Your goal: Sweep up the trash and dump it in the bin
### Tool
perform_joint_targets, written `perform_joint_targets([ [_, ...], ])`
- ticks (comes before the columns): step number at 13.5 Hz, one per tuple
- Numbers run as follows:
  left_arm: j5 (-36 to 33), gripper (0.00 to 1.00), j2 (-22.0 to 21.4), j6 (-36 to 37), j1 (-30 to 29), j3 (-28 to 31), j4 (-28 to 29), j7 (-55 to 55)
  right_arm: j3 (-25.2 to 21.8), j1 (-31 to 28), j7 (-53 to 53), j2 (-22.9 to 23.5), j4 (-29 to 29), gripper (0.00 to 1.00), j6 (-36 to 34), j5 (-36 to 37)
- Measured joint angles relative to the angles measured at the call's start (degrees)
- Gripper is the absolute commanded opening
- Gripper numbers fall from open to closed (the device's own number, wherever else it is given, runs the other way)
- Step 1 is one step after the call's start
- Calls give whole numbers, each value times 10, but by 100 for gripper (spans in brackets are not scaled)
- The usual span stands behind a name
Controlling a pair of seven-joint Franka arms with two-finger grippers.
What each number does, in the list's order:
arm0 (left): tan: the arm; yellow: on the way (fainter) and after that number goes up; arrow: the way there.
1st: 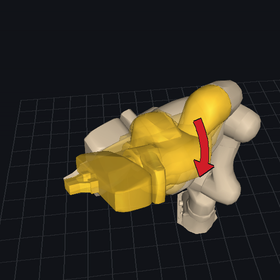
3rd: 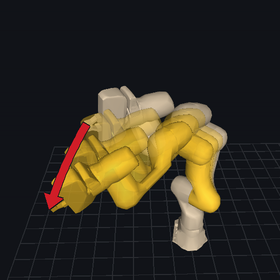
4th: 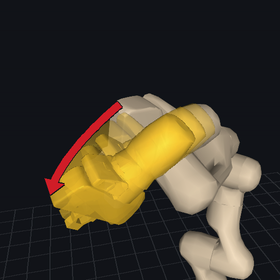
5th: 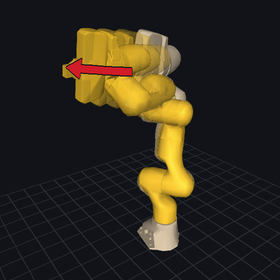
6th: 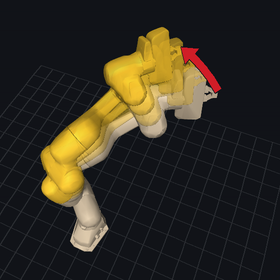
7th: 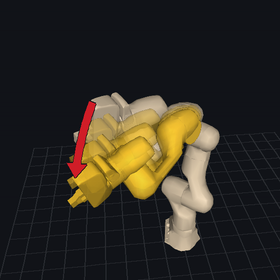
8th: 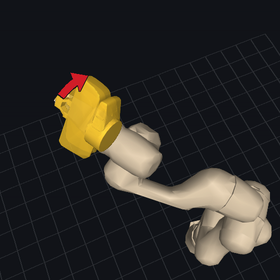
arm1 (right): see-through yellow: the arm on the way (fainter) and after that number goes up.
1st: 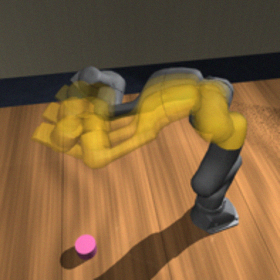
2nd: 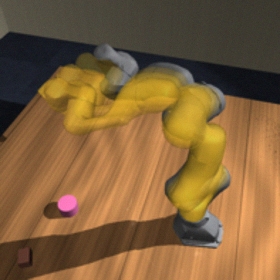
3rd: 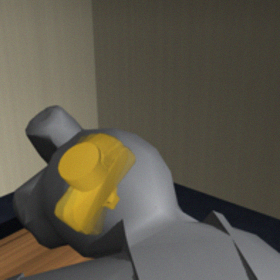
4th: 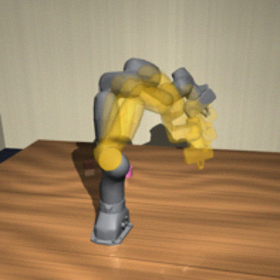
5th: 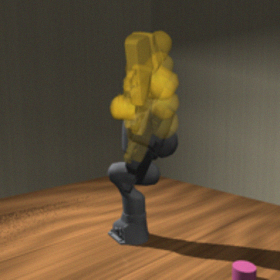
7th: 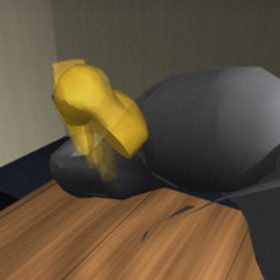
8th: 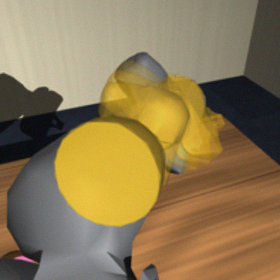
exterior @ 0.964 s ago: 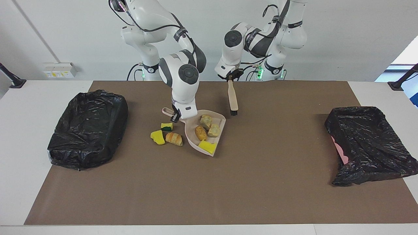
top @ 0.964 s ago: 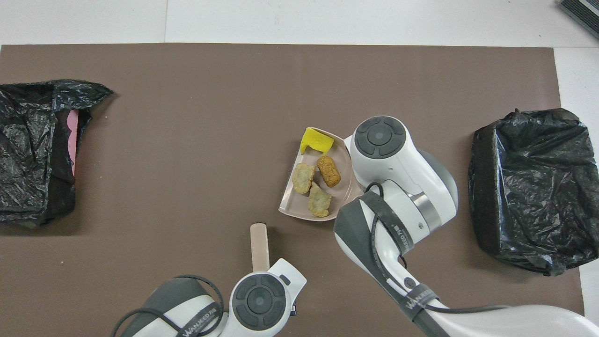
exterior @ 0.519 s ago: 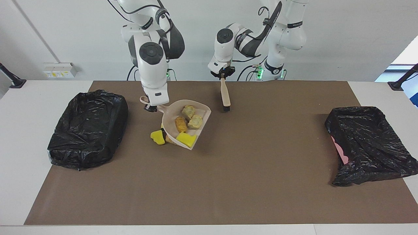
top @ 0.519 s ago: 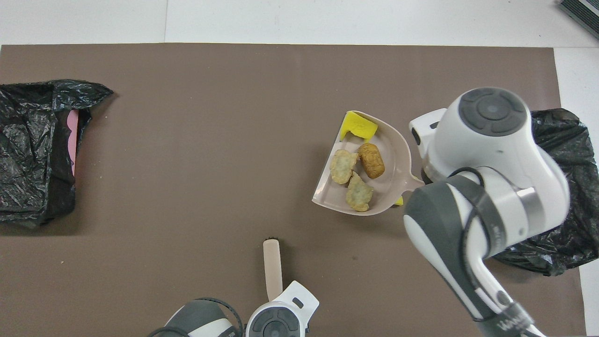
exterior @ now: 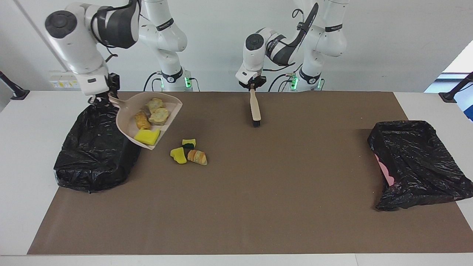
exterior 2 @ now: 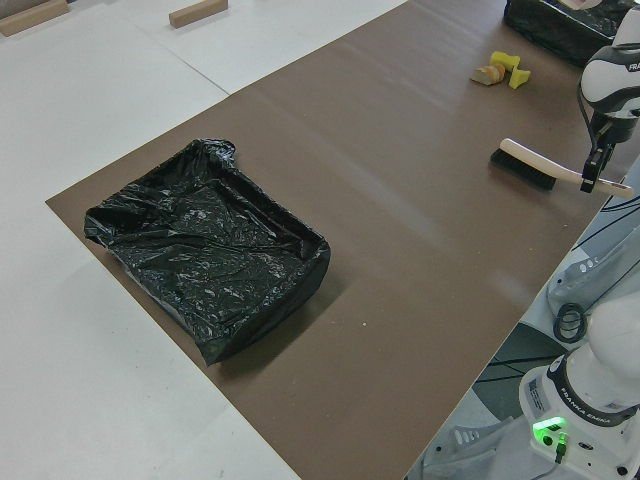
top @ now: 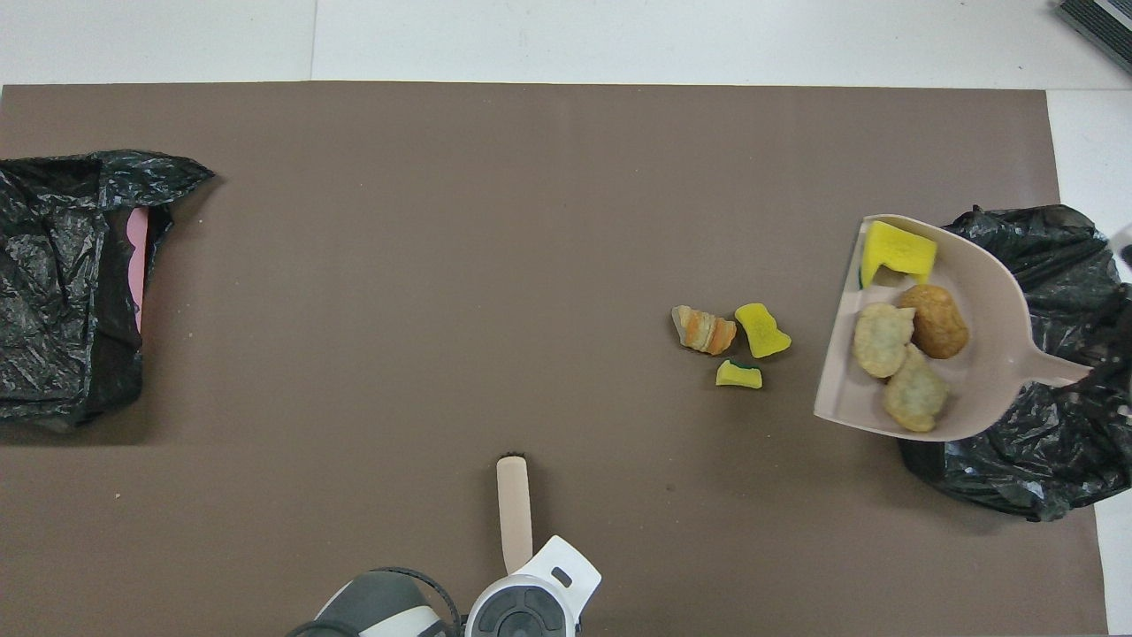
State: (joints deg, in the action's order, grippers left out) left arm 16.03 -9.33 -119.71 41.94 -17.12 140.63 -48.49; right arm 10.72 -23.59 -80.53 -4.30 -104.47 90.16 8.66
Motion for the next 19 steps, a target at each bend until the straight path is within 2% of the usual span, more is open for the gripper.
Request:
perform_joint_targets([
  [1,0,42,1,-1,0,0,1,0,-6,-34,-34,0,-2,0,9,25],
  [2,0,56,2,-1,0,0,2,0,-9,-61,-57,-1,-6,0,30,61],
  [3,0,68,2,-2,0,0,1,0,-11,-78,-71,-3,-11,0,52,91],
  [5,0,100,3,-6,0,2,1,3,-19,-88,-78,-6,-24,0,83,150],
  [8,0,100,10,-20,-3,7,-9,21,-23,-88,-78,-6,-61,0,137,224],
  [10,-3,100,18,-21,-32,13,-41,35,-23,-81,-78,-7,-83,0,150,278],
  [14,-89,100,50,-13,-115,20,-152,77,-22,-46,-78,-13,-107,0,171,359],
  [17,-117,100,84,42,-169,22,-246,143,-22,-37,-78,-13,-124,0,187,397],
  [19,-122,100,88,69,-206,23,-286,185,-21,-26,-78,-13,-127,0,187,410],
])
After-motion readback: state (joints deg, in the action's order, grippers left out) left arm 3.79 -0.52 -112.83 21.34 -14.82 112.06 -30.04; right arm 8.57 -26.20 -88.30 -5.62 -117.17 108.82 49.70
